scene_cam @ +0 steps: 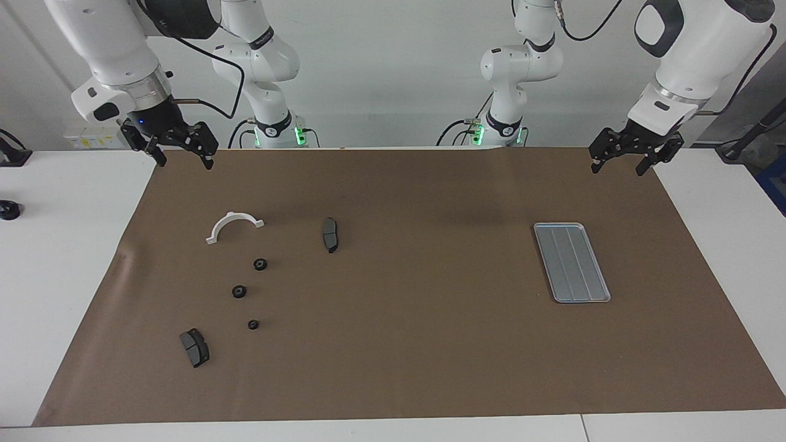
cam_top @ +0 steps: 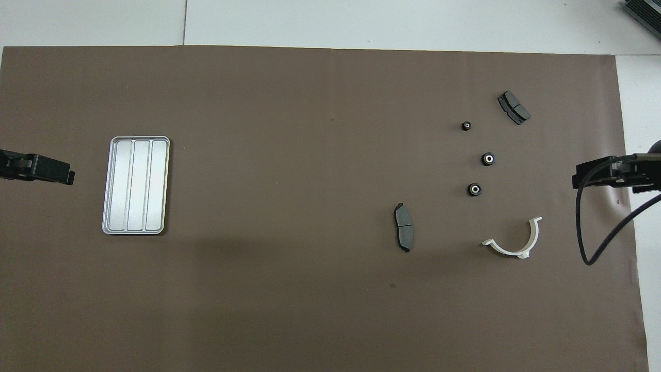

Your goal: Pick bearing gear from pile to tray

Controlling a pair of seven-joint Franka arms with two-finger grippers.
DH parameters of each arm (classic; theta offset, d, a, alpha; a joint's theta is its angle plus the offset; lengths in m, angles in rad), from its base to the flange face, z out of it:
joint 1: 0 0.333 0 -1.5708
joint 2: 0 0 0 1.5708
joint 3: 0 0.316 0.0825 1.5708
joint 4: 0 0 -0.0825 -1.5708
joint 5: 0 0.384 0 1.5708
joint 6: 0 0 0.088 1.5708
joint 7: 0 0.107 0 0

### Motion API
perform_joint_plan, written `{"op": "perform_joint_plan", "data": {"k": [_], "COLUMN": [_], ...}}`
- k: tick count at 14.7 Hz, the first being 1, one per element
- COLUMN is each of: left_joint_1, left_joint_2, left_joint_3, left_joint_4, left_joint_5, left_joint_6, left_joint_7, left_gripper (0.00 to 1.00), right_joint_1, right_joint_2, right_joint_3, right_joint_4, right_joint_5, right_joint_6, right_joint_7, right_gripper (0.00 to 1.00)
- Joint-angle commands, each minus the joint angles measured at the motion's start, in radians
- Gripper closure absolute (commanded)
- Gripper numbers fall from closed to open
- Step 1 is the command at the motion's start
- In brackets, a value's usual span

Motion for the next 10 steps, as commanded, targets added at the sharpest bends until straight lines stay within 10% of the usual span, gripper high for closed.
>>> {"op": "perform_joint_plan", "data": {"k": [1,10], "left_joint_1": [0.012,0.012], "left_joint_2": [-0.004,-0.004], "left_joint_3": [-0.004,-0.004], "left_joint_4": [0.007,0.007], "left_joint_5": [-0.019,-0.019], "left_joint_6": [-0.016,-0.017], "left_joint_7": [0.010,0.010], "left_gripper": [0.00,0.00], "right_joint_1": [0.006,0.006], "right_joint_2": [-0.020,-0.022], "right_joint_3": [-0.005,-0.005], "right_joint_4": [-0.027,-0.037], "right_joint_5": [-0.001,-0.006], "right_joint_6": [0.026,0.038], "right_joint_7": [-0.003,-0.007], "right_gripper": [0.00,0.00]}}
